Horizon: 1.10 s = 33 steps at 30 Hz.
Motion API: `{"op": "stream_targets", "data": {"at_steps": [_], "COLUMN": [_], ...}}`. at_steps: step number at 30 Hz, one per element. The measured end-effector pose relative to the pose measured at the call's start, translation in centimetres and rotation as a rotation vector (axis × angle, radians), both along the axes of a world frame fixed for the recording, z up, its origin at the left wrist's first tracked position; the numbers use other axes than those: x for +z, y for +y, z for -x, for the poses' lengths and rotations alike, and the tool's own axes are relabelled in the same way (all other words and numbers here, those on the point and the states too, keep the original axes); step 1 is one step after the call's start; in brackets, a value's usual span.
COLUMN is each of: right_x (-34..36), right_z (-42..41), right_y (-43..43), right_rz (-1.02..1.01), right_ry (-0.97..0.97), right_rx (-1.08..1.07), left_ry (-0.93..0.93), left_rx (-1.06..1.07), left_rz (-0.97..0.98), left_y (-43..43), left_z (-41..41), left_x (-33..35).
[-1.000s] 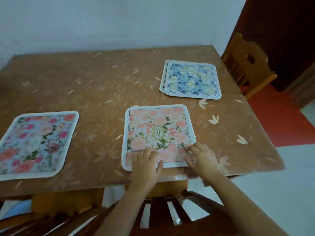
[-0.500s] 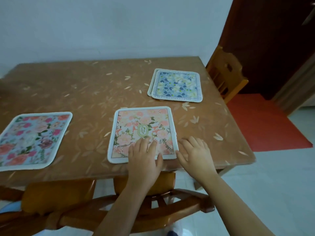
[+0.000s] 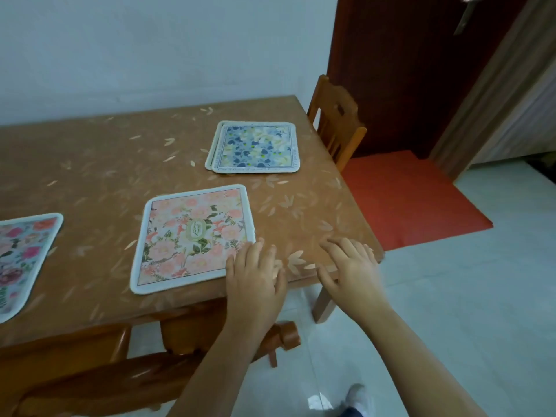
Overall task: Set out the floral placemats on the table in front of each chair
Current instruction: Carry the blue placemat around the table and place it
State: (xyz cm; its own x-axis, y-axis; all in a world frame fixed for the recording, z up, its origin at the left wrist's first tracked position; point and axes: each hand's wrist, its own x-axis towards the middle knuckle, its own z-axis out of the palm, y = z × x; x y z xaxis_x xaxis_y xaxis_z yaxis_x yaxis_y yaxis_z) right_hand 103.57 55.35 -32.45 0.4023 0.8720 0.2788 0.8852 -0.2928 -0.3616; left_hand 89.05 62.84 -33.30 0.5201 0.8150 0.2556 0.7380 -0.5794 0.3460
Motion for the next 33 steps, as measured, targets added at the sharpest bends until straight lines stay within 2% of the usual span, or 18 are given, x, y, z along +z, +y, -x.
{"op": "stream_targets", "data": {"at_steps": [8, 13, 24, 29, 33], "right_x": [0.5, 1.0, 0.3, -0.5, -1.6], "right_z": [-16.8, -25.0, -30.2, -30.9, -30.4], "right_y": [-3.6, -4.2, 3.1, 9.4, 16.0], "right_rz": [0.026, 0.049, 0.026, 0.012, 0.069], "right_ry": [-0.014, -0.012, -0.038, -0.084, -0.07], "right_rx": [-0.046, -0.037, 0.165, 0.254, 0.321], "left_ry": [-0.019, -0.031, -0.047, -0.006, 0.04], "left_rx": [0.022, 0.046, 0.168, 0.249, 0.276], "left_rz": [0.087, 0.032, -0.052, 0.048, 0.041], "left_y": [-3.5, -4.2, 2.2, 7.7, 13.1], "left_z": [-16.0, -22.9, -27.8, -28.2, -27.8], "left_x": [-0.1, 0.2, -0.7, -2.2, -3.5]}}
